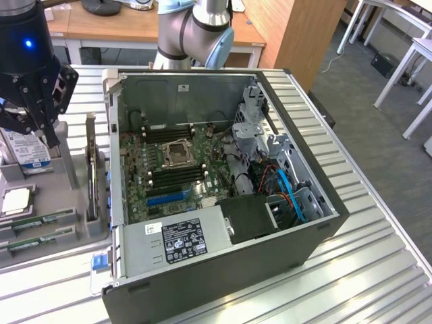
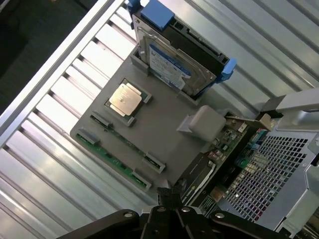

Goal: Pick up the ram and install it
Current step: 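Pick up the ram and move it above insertion slot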

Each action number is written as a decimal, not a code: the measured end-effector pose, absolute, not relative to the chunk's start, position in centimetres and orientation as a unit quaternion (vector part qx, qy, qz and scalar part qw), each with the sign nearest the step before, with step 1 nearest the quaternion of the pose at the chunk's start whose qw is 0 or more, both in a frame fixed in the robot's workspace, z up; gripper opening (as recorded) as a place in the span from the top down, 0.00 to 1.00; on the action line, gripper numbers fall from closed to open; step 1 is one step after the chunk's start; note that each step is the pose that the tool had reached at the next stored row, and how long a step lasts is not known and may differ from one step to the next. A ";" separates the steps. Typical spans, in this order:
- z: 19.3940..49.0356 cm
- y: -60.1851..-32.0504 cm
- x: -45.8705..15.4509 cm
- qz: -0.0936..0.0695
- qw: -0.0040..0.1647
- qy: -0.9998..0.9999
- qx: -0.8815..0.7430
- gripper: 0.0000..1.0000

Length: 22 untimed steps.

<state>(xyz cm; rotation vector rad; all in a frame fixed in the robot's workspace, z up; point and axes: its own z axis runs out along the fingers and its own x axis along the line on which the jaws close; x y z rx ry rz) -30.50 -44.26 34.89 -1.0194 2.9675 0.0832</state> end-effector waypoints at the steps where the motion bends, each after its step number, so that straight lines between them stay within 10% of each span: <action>1: 34.9 -44.3 -30.5 0.026 0.001 0.944 -0.328 0.89; 22: 34.8 -44.3 -30.5 0.027 -0.001 0.914 -0.404 0.89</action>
